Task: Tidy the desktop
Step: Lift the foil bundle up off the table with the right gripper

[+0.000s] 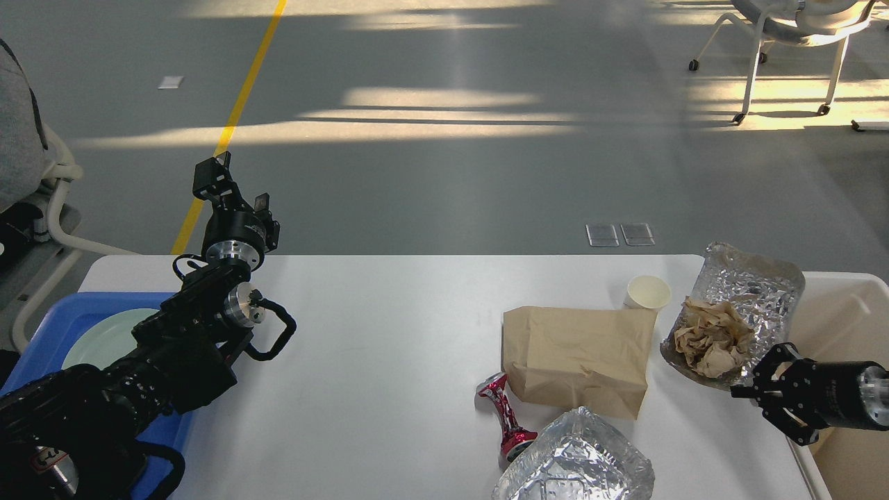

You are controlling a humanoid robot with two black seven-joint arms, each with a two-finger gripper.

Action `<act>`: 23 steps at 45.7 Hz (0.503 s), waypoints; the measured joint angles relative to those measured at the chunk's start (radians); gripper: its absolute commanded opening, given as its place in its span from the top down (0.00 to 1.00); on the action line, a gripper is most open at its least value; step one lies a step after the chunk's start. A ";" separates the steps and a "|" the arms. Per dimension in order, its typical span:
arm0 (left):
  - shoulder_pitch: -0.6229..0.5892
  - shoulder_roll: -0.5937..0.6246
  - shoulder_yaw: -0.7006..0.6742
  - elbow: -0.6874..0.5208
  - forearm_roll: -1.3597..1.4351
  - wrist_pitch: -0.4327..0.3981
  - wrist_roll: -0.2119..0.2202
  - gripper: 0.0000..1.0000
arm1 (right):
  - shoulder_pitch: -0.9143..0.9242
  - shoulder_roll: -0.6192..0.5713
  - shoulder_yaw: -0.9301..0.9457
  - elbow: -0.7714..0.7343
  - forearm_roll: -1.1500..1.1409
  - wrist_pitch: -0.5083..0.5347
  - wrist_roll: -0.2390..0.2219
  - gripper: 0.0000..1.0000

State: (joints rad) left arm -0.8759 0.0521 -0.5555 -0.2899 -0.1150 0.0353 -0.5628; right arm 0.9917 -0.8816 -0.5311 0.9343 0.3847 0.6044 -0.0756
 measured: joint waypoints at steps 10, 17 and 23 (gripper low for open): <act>0.000 0.000 0.000 0.000 0.000 0.000 0.001 0.04 | 0.009 -0.030 0.006 -0.001 -0.013 0.037 -0.001 1.00; 0.000 0.000 0.000 0.000 0.000 0.001 0.001 0.04 | 0.023 -0.063 0.008 -0.005 -0.013 0.095 -0.001 1.00; 0.000 0.000 0.000 0.000 0.000 0.001 0.001 0.04 | 0.044 -0.103 0.008 -0.006 -0.013 0.166 -0.001 1.00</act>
State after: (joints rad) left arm -0.8759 0.0522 -0.5556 -0.2899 -0.1150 0.0362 -0.5617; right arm 1.0355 -0.9843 -0.5232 0.9280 0.3712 0.7707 -0.0767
